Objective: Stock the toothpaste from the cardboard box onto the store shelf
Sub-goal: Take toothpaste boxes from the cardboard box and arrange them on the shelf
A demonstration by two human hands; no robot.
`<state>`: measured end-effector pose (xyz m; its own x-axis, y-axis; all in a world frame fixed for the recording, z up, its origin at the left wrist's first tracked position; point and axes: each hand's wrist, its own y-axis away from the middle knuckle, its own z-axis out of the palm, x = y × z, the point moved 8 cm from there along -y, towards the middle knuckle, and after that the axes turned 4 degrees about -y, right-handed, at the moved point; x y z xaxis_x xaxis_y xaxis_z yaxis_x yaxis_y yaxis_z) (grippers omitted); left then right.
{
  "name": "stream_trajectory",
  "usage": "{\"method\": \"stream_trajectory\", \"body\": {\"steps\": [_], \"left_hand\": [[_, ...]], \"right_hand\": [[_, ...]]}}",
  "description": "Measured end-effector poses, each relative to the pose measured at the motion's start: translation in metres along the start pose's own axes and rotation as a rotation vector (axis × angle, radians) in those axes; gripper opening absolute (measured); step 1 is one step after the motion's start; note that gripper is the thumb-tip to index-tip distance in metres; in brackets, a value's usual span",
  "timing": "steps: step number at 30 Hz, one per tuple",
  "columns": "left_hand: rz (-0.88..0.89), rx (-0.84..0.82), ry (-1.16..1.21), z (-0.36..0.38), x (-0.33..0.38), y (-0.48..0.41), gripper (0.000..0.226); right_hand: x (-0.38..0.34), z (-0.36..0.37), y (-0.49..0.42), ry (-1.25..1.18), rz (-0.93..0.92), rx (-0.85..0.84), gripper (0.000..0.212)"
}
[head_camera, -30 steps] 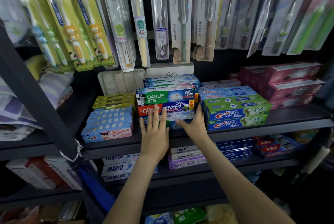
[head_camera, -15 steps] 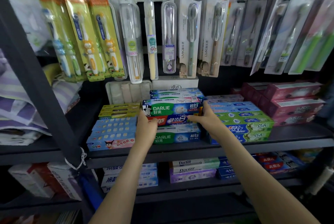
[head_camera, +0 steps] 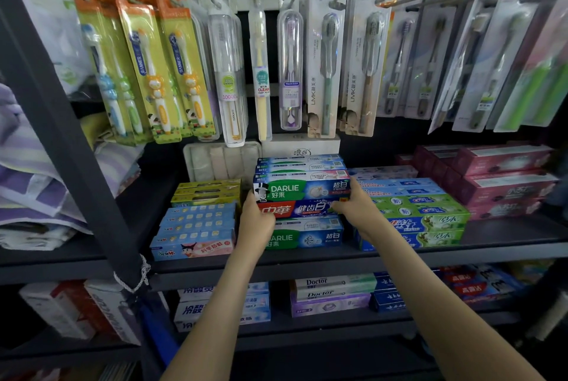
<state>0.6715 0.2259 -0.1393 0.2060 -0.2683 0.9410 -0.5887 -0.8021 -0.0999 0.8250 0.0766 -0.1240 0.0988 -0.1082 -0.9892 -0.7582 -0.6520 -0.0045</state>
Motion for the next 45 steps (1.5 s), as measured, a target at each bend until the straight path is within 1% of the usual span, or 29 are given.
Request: {"method": "stream_trajectory", "body": {"steps": [4,9,12,14,15,16,18,19,20,22,25,28,29,32,34,45], "left_hand": [[-0.017,-0.065,0.034,0.002,-0.004,-0.002,0.050],[-0.041,-0.138,0.098,-0.002,-0.011,-0.003,0.061],[-0.055,-0.119,0.044,-0.004,-0.020,-0.001,0.079],[-0.047,-0.058,-0.042,-0.005,-0.028,0.008,0.080],[-0.038,-0.022,-0.077,-0.006,-0.030,0.017,0.079],[-0.021,0.006,-0.103,-0.008,-0.028,0.028,0.079],[-0.047,0.030,-0.120,-0.008,-0.032,0.043,0.078],[-0.087,0.029,-0.114,-0.007,-0.036,0.047,0.077],[-0.127,0.021,-0.103,-0.006,-0.040,0.049,0.076],[-0.188,-0.004,-0.062,-0.003,-0.044,0.050,0.077],[-0.238,-0.039,-0.045,-0.001,-0.047,0.049,0.078],[-0.264,-0.064,-0.021,0.000,-0.049,0.043,0.077],[-0.268,-0.069,-0.012,0.000,-0.048,0.041,0.074],[-0.231,-0.059,-0.020,-0.001,-0.044,0.039,0.051],[-0.207,-0.050,-0.022,-0.001,-0.043,0.039,0.044],[-0.161,-0.068,-0.025,0.003,-0.036,0.045,0.040]], "right_hand": [[-0.001,-0.004,-0.002,0.013,0.004,0.029,0.045],[-0.004,-0.007,0.003,0.047,-0.030,0.092,0.049],[-0.005,-0.014,0.011,0.182,-0.113,0.229,0.067],[-0.004,-0.011,0.029,0.278,-0.229,0.308,0.067],[-0.002,-0.004,0.041,0.344,-0.309,0.310,0.064],[0.000,0.006,0.053,0.426,-0.391,0.285,0.061],[0.016,0.029,0.066,0.640,-0.491,0.162,0.058],[0.025,0.038,0.067,0.754,-0.489,0.090,0.058],[0.036,0.044,0.065,0.851,-0.448,0.031,0.058],[0.048,0.046,0.063,0.953,-0.365,-0.017,0.058],[0.048,0.044,0.064,0.994,-0.386,0.001,0.059],[0.049,0.043,0.064,0.985,-0.394,-0.017,0.060],[0.049,0.043,0.063,0.980,-0.397,-0.020,0.060],[0.049,0.043,0.062,0.969,-0.408,-0.024,0.060],[0.050,0.043,0.062,0.960,-0.408,-0.031,0.060],[0.053,0.038,0.063,0.898,-0.410,-0.046,0.060]]}}
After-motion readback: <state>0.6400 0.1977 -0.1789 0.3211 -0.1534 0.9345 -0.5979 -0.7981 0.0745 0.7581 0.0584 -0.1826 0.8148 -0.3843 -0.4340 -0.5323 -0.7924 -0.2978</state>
